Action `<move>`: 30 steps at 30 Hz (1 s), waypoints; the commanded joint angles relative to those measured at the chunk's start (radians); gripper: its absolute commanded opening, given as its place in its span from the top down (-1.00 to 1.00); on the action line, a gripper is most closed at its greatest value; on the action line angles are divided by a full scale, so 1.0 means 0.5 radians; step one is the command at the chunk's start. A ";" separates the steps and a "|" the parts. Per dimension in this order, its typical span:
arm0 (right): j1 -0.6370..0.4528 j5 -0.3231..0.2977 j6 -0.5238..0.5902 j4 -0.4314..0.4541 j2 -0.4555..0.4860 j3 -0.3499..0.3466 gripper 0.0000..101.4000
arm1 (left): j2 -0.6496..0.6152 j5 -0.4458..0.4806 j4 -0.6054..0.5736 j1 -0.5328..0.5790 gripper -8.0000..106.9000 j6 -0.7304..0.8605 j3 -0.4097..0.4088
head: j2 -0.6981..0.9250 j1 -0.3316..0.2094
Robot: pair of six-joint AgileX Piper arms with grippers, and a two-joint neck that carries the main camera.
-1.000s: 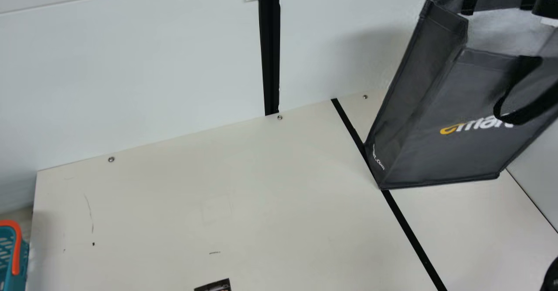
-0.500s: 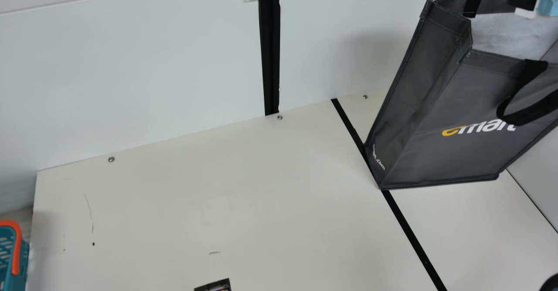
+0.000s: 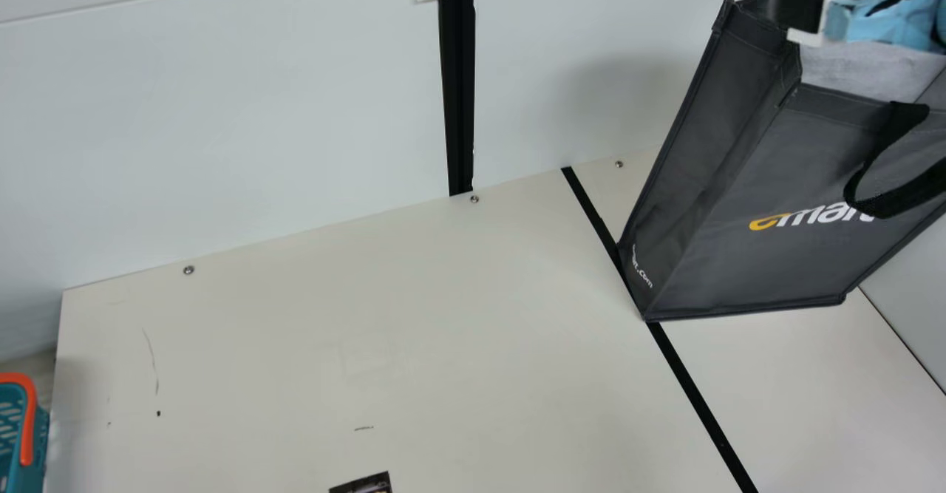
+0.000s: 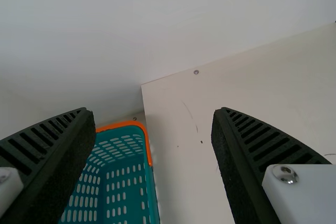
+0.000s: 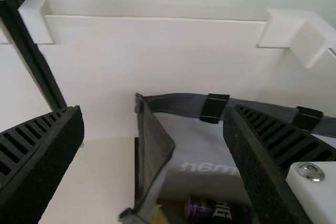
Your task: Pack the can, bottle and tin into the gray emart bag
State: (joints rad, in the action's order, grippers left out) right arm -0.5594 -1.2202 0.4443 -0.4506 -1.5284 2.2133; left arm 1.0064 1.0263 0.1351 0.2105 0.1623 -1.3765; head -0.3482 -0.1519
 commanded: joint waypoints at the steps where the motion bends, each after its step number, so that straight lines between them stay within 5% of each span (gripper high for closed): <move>1: 0.083 0.000 -0.009 0.029 0.011 -0.014 -0.79 | 0.000 0.000 0.000 0.000 -0.71 0.000 0.000 | -0.002 -0.045; 8: 0.265 0.039 -0.013 0.078 0.103 -0.159 -0.79 | 0.000 0.000 0.000 0.000 -0.71 0.000 0.000 | -0.002 -0.045; 18: 0.462 0.158 -0.112 0.144 0.410 -0.589 -0.79 | 0.000 0.000 0.000 0.000 -0.71 0.000 0.000 | -0.002 -0.045; 30: 0.851 0.243 -0.514 0.506 0.851 -1.122 -0.79 | 0.000 0.000 0.000 0.000 -0.71 0.000 0.000 | -0.002 -0.045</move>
State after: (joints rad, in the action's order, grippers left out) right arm -0.1667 -1.1006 0.2236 -0.2337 -1.1313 1.6969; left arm 1.0064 1.0263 0.1351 0.2105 0.1623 -1.3765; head -0.3482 -0.1519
